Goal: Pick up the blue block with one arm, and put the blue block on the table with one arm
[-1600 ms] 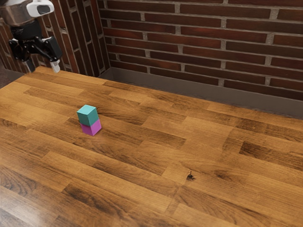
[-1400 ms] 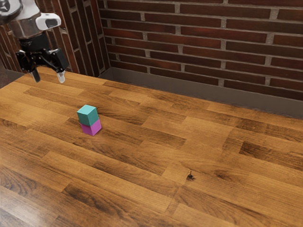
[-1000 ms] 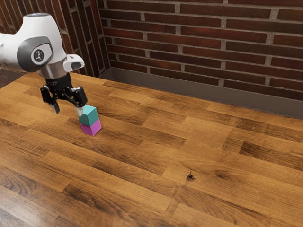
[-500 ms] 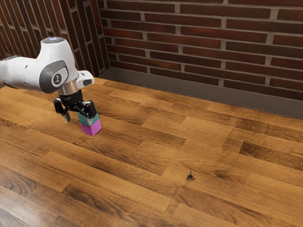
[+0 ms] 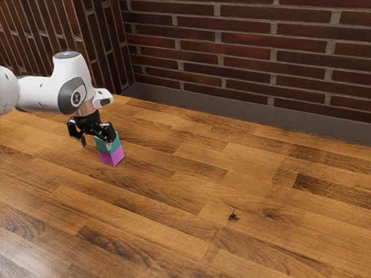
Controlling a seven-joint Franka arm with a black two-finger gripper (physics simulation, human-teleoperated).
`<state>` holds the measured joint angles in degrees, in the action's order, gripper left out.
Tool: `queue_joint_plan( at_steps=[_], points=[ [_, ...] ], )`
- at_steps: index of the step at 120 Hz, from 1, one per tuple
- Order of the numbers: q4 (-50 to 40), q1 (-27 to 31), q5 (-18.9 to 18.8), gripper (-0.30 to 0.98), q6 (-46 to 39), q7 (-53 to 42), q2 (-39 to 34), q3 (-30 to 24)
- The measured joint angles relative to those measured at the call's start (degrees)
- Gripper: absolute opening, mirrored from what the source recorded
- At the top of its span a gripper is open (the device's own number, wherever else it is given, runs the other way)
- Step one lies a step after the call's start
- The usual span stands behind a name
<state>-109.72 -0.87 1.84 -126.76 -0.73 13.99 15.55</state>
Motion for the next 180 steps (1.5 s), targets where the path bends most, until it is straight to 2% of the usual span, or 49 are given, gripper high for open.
queue_joint_plan(
  at_steps=[29, 68, 180],
  points=[
    [4.88, 2.24, 2.13, 0.69, -1.62, -5.08, 4.19, 0.00],
    [9.41, 2.45, 3.65, 0.69, -2.14, -10.15, 8.20, -0.09],
    [20.47, 5.00, 7.82, 0.69, -1.67, -18.25, 18.04, -0.31]
  ],
)
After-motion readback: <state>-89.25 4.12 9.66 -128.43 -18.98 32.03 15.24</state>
